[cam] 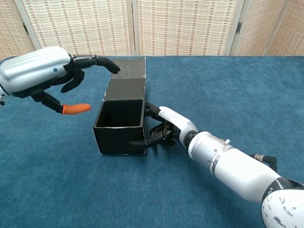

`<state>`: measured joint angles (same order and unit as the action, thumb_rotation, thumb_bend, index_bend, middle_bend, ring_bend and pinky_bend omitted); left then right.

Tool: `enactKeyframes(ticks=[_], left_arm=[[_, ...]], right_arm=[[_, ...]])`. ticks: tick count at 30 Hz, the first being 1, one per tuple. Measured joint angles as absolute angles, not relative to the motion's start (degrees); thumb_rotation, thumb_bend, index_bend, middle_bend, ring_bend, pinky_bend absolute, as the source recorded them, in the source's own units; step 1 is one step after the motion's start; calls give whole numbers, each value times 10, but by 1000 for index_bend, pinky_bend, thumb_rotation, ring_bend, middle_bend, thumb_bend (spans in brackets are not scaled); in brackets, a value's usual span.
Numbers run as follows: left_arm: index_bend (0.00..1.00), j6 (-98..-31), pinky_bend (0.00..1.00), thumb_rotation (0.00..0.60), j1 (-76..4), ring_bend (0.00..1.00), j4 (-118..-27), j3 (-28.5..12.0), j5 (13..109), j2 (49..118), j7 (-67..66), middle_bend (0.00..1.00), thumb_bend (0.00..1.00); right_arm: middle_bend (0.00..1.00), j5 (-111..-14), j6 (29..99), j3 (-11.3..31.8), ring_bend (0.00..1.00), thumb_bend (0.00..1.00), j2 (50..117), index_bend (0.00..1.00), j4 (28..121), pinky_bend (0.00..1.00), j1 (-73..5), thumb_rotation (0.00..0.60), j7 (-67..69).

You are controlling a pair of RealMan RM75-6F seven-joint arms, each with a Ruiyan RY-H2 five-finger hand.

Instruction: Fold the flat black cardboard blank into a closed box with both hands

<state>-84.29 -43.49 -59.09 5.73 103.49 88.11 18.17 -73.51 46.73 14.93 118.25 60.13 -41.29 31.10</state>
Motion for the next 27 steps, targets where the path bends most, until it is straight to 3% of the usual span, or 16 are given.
enactKeyframes(ticks=[10, 17, 22, 27], left_arm=[[117, -779, 896, 600, -419, 782, -691, 44, 962, 850, 312, 238, 322], [0, -702, 892, 600, -413, 713, -740, 38, 910, 831, 395, 102, 287], [0, -647, 891, 600, -406, 665, -735, 44, 887, 829, 453, 10, 227], [0, -622, 888, 600, -391, 641, -694, 49, 874, 842, 474, 0, 208]], right_arm=[[0, -744, 474, 118, 617, 11, 1143, 0, 665, 1000, -384, 600, 305], [0, -748, 496, 108, 610, 11, 1109, 0, 703, 1000, -360, 600, 298], [0, -755, 511, 98, 609, 23, 1050, 0, 780, 1000, -340, 600, 295], [19, -777, 551, 97, 610, 26, 974, 0, 894, 1000, -320, 600, 282]])
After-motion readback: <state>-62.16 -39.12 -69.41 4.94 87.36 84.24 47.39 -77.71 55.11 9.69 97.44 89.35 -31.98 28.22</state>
